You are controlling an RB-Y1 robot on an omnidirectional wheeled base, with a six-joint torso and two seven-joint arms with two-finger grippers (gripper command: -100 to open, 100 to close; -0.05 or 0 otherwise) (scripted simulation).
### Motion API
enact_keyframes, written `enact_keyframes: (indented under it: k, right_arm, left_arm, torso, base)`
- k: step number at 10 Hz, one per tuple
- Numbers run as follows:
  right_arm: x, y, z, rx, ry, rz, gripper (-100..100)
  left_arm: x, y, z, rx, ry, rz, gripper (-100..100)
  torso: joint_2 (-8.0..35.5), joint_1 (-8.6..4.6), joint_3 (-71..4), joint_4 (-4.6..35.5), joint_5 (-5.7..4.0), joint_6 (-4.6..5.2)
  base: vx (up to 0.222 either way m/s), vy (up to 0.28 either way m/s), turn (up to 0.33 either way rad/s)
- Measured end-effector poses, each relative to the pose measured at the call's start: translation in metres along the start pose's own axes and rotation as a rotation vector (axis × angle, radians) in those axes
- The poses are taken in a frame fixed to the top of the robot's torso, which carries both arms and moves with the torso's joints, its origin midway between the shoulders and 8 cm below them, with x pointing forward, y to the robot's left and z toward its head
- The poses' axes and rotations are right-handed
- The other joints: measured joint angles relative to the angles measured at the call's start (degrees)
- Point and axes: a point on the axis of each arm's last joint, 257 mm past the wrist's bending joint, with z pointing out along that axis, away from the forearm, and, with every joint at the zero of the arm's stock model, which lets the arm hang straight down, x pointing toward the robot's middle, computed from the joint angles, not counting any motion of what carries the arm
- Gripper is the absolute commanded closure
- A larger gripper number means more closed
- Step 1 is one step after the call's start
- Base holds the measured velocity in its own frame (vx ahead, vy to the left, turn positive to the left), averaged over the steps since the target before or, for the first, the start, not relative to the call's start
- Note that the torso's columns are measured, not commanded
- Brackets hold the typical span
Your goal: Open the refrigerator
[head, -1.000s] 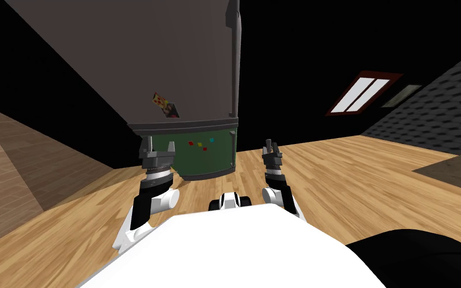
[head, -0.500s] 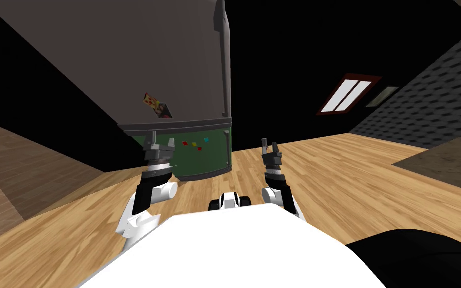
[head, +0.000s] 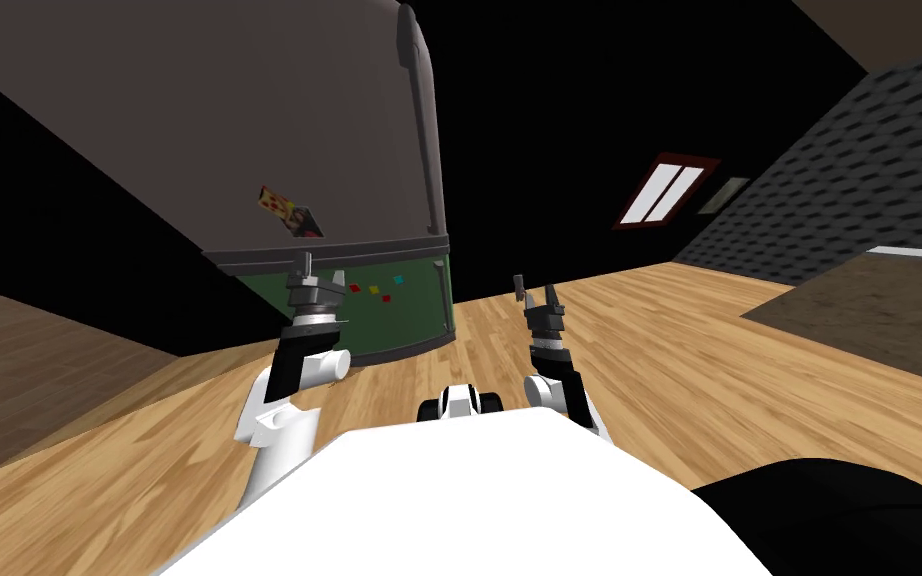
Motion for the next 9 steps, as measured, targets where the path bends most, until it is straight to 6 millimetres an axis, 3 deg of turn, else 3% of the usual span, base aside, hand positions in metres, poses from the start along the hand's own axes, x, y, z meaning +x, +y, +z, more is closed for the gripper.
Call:
enact_keyframes:
  k: [9]
  right_arm:
    - [0.000,0.000,0.000,0.000,0.000,0.000,0]
  left_arm:
    - [-0.059,0.020,0.058,-0.086,-0.119,0.037,-100]
  torso:
    - [0.0,0.06,0.0,0.0,0.03,0.01]
  base:
    - [-0.022,-0.107,-0.072]
